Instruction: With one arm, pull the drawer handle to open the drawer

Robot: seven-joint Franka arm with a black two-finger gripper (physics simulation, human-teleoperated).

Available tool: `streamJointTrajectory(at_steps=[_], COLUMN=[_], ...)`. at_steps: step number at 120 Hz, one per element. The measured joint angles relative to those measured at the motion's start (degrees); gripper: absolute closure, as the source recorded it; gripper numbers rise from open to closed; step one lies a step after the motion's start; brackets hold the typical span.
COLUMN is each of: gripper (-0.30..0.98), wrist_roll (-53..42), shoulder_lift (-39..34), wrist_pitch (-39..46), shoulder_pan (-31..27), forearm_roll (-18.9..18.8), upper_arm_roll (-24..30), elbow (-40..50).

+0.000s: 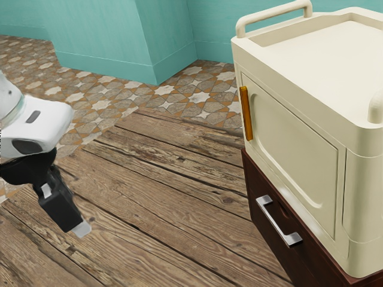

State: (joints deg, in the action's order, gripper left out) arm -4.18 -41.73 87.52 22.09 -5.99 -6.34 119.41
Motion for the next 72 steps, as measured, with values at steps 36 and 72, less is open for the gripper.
streamJointTrajectory(at_steps=[36, 72], gripper=[0.0, 0.0], wrist_roll=[-32.4, -56.9], shoulder_lift=[1.3, 7.8], wrist_pitch=[18.9, 26.1], shoulder_pan=[1.3, 5.7], forearm_roll=[-1.2, -0.3], upper_arm_roll=[-0.2, -0.3], elbow=[15.5, 12.1])
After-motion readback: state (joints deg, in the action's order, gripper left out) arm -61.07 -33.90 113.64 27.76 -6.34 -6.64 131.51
